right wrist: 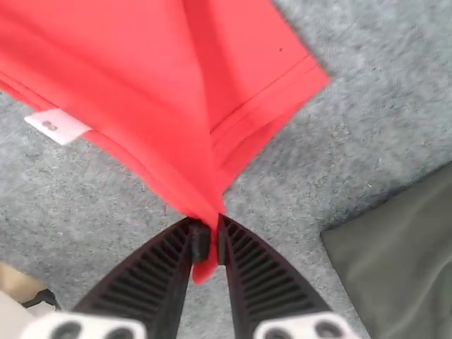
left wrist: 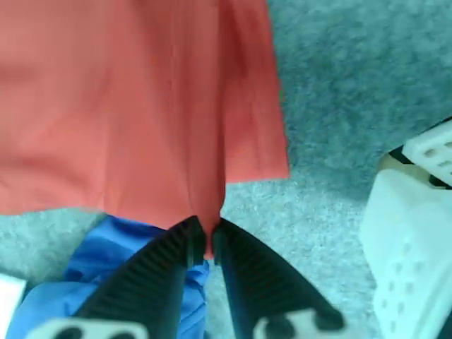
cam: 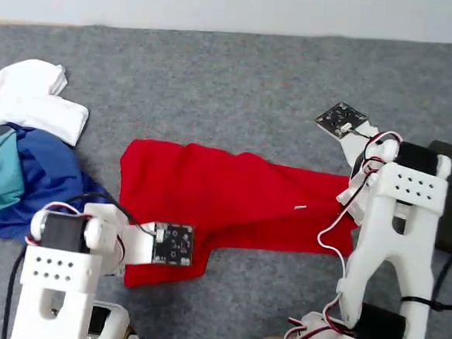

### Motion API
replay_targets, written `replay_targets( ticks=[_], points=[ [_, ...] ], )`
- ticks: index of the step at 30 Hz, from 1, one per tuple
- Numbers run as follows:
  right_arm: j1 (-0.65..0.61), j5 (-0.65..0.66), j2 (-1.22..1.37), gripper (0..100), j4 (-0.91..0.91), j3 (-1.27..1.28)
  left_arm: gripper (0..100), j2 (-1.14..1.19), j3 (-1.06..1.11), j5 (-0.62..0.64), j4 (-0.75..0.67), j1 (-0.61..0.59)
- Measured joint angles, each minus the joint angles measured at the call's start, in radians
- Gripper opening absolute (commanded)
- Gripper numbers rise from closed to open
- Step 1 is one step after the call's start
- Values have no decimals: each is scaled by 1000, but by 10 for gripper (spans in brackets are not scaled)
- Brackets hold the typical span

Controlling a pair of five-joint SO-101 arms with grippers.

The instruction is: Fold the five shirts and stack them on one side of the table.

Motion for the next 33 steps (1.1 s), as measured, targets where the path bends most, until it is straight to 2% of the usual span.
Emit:
replay_targets(
  ticks=[5,8,10,14,24,27,29,33],
  points=[
    [0,0,0,11,-2,0,19,-44,15,0,0,37],
    [0,0,0,11,-2,0,108,-49,15,54,0,38],
    [0,0,0,11,-2,0,131,-52,15,117,0,38],
    [0,0,0,11,-2,0,135,-55,15,193,0,38],
    [0,0,0,11,0,0,128,-55,15,206,-2,38],
    [0,0,0,17,0,0,97,-55,15,212,-57,3],
    [0,0,0,54,15,0,88,-55,15,212,-121,-43],
    [0,0,-5,210,63,0,122,-55,15,269,-218,-123]
  ],
)
